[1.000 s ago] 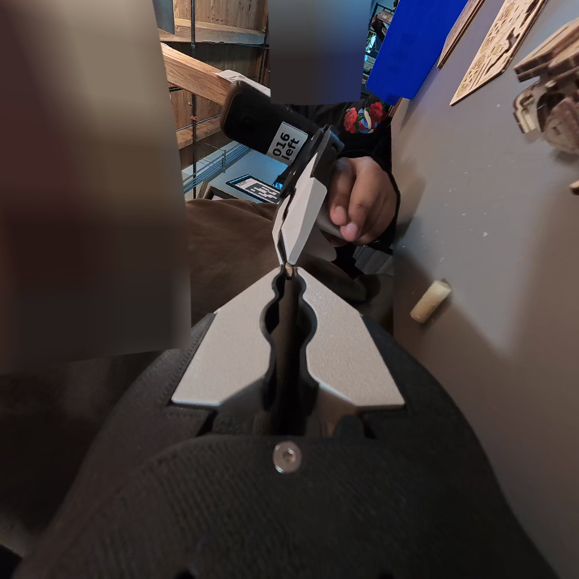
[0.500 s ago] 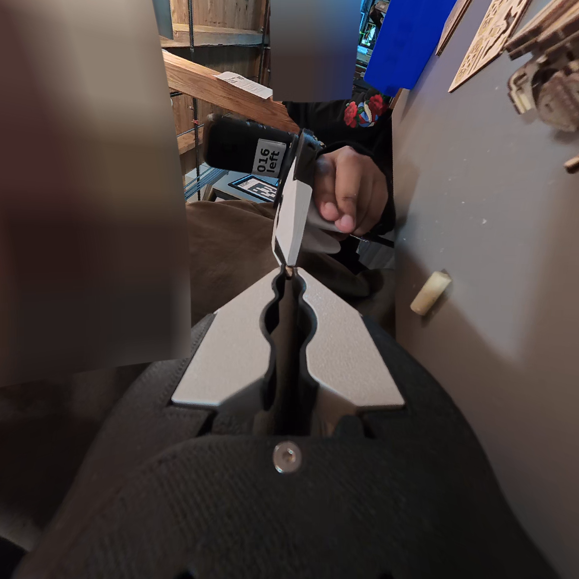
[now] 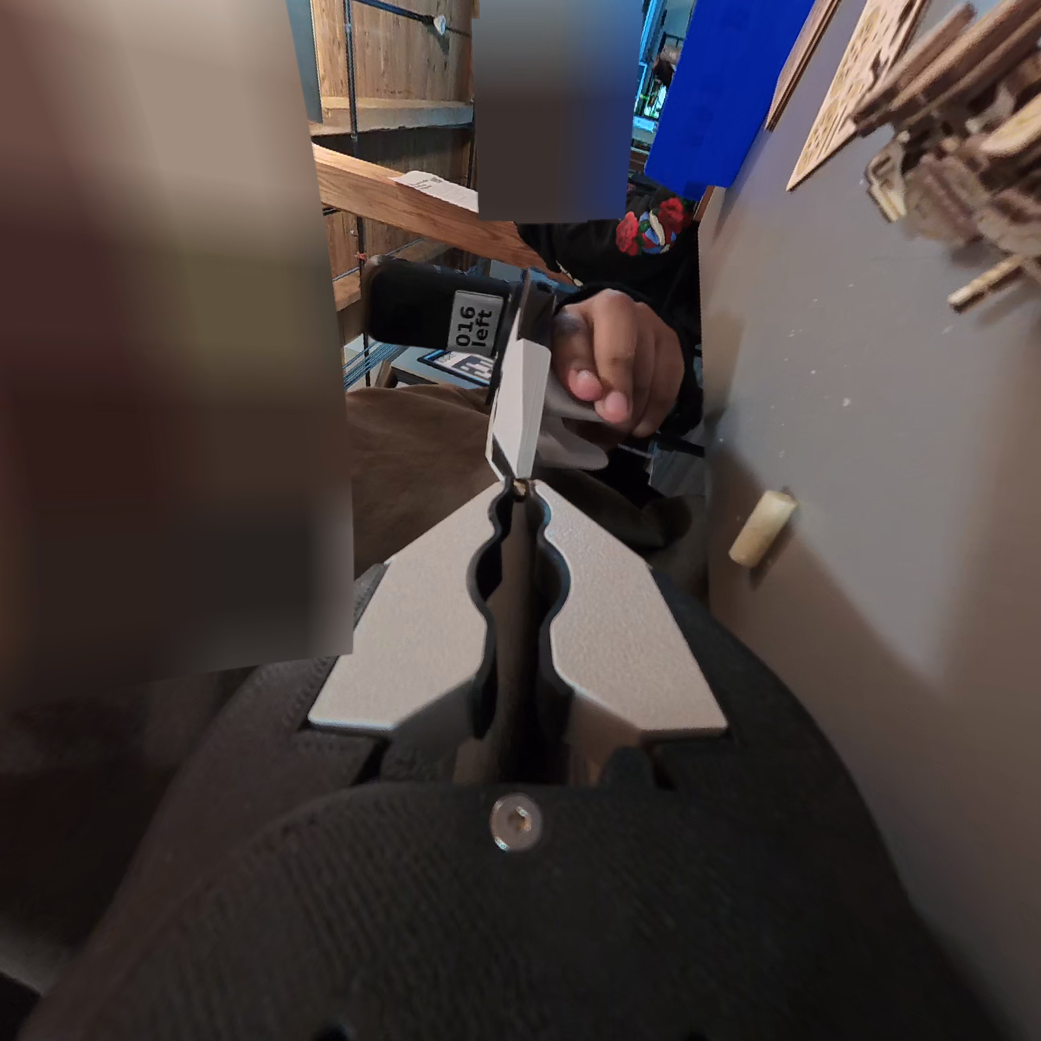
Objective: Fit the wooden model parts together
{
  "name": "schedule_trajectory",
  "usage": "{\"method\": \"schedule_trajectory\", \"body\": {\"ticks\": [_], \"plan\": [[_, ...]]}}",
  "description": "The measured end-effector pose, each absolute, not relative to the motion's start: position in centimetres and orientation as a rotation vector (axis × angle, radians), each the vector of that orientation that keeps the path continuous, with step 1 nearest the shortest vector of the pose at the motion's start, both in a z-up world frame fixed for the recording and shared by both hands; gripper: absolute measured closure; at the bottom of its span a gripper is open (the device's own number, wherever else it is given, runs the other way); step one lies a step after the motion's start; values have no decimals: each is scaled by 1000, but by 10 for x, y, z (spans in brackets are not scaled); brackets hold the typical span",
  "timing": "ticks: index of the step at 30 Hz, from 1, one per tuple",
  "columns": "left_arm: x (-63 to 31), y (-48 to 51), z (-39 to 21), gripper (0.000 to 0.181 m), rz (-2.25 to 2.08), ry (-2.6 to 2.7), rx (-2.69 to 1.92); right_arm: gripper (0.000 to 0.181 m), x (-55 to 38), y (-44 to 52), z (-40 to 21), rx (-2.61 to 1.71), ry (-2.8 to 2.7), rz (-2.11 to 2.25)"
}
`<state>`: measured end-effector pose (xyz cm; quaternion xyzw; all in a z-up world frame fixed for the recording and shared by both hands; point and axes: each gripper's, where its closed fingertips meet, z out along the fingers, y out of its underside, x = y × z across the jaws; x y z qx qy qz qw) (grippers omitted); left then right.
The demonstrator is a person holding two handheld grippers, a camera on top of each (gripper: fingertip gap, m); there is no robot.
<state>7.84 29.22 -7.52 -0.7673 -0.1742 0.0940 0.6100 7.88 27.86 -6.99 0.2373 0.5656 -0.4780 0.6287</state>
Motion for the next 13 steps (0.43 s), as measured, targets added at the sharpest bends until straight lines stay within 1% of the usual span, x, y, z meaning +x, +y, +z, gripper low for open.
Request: {"method": "schedule_trajectory", "body": {"ticks": [2, 4, 7, 13], "plan": [[77, 292, -74, 175, 200, -421, -1753, 179, 76, 277, -69, 544, 1303, -1117], [76, 292, -76, 162, 169, -445, -1747, 179, 73, 278, -66, 540, 1304, -1147], [74, 290, -77, 157, 113, -491, -1721, 179, 66, 279, -63, 533, 1310, -1205], [63, 283, -60, 160, -185, -686, -1474, 179, 57, 278, -60, 443, 1523, -1427]]}}
